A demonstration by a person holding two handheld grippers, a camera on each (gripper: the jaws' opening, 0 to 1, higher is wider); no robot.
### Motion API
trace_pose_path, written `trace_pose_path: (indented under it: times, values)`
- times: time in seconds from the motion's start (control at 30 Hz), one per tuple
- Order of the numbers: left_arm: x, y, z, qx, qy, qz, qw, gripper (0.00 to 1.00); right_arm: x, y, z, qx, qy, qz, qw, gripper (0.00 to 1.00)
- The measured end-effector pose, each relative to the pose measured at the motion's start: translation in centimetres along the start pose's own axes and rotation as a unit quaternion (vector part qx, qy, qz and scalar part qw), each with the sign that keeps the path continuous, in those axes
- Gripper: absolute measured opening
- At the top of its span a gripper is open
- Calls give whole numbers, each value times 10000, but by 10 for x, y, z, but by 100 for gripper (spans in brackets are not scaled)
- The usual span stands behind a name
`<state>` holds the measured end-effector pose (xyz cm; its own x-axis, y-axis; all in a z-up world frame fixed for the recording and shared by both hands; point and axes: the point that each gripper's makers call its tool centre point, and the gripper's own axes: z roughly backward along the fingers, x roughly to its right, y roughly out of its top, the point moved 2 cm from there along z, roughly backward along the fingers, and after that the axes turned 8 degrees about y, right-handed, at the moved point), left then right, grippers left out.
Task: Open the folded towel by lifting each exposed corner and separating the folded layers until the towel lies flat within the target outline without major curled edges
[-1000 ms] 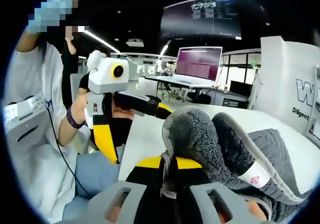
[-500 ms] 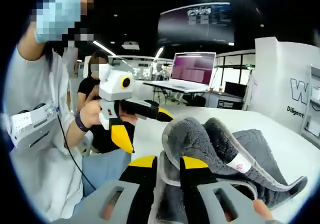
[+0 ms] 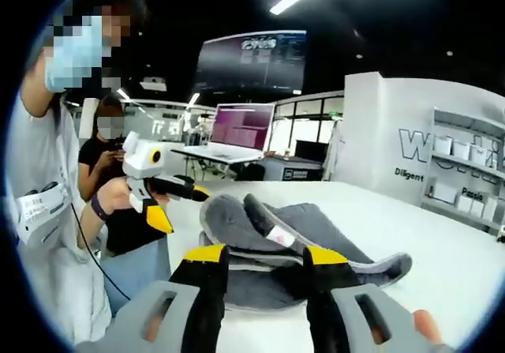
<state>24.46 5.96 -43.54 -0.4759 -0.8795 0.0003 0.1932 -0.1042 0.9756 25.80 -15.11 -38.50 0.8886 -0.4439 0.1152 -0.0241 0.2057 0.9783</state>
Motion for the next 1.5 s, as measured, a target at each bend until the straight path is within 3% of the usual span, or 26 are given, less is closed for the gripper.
trace_pose_path:
  times: [0.2,0.43,0.9,1.3,1.5]
  values:
    - [-2,-1,1,-7,22,10,10000,96,18,-11,14,-261,-501,7,9984,50]
    - [-4,-2,1,-32,33,2,10000,96,35,-23,27,-449,-969,-180,9941,71]
    - [-4,-2,2,-42,26,-1,10000,96,49,-45,49,-674,-1400,-686,9855,95]
    - [-3,-1,4,-36,12,12,10000,97,53,-51,60,-720,-1564,-820,9817,99]
    - [0,0,3,-31,-7,-9,10000,96,48,-49,51,-736,-1474,-802,9831,99]
